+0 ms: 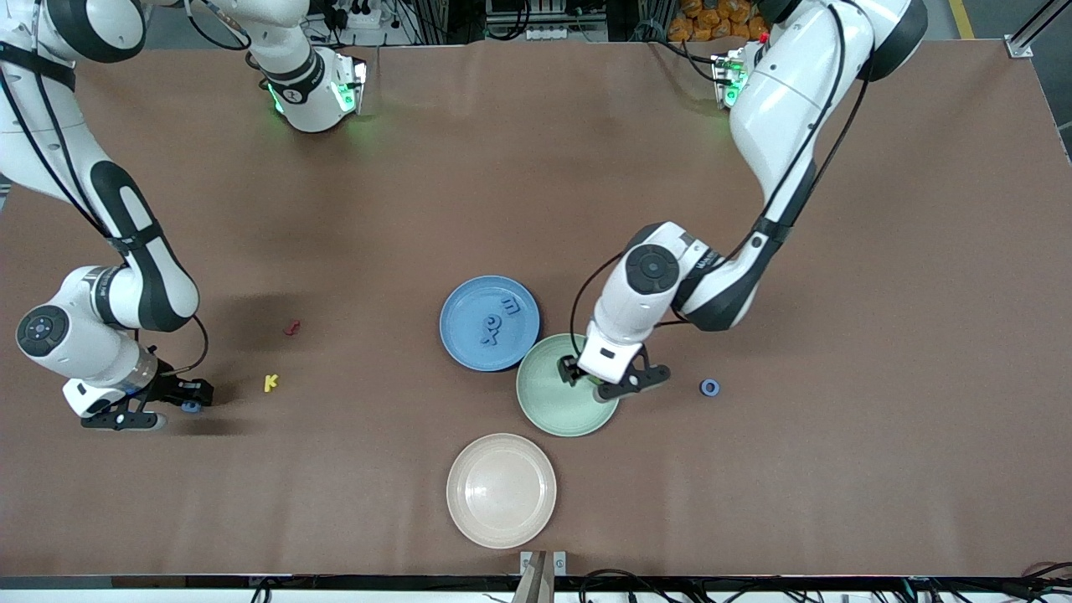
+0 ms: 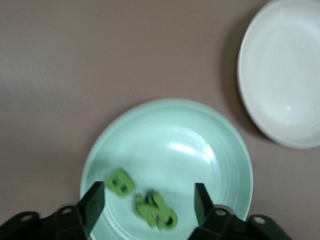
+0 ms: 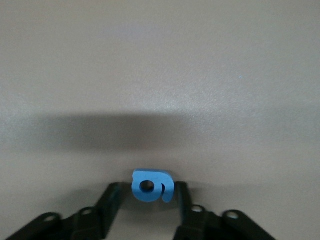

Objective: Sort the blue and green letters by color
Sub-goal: 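Place the blue 6 on the blue plate while the left gripper withdraws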

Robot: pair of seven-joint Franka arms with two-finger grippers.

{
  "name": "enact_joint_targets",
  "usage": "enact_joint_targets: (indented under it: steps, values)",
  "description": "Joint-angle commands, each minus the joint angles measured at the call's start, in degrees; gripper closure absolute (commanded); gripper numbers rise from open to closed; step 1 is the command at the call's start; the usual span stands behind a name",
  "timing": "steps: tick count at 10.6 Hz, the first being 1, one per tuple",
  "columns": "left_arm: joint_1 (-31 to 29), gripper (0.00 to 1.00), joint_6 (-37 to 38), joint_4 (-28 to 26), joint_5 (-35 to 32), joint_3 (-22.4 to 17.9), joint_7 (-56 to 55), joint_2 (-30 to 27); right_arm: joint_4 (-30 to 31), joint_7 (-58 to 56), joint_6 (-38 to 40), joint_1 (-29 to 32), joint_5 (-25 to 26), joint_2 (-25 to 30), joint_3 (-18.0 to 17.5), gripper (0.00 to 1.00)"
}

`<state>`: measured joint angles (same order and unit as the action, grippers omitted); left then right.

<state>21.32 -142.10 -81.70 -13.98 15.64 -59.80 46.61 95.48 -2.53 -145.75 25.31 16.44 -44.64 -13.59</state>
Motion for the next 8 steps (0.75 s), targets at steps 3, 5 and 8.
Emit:
enact_joint_targets:
  steps: [3,5,8]
  values:
    - [-6.4,0.0,15.9,0.0,-0.8,-3.7,14.9,-14.2,-1.1,-0.1,-1.1,1.9,1.1,-1.3,-0.9,0.96]
    - [-11.2,0.0,23.7,-0.2,-0.2,-3.2,21.6,-19.8,-1.1,1.7,-0.2,0.9,0.4,0.5,-1.3,0.98]
    - [-15.2,0.0,34.3,-0.2,2.4,-3.0,26.2,-28.0,-0.5,11.7,9.8,-5.4,0.4,6.5,-1.4,0.98]
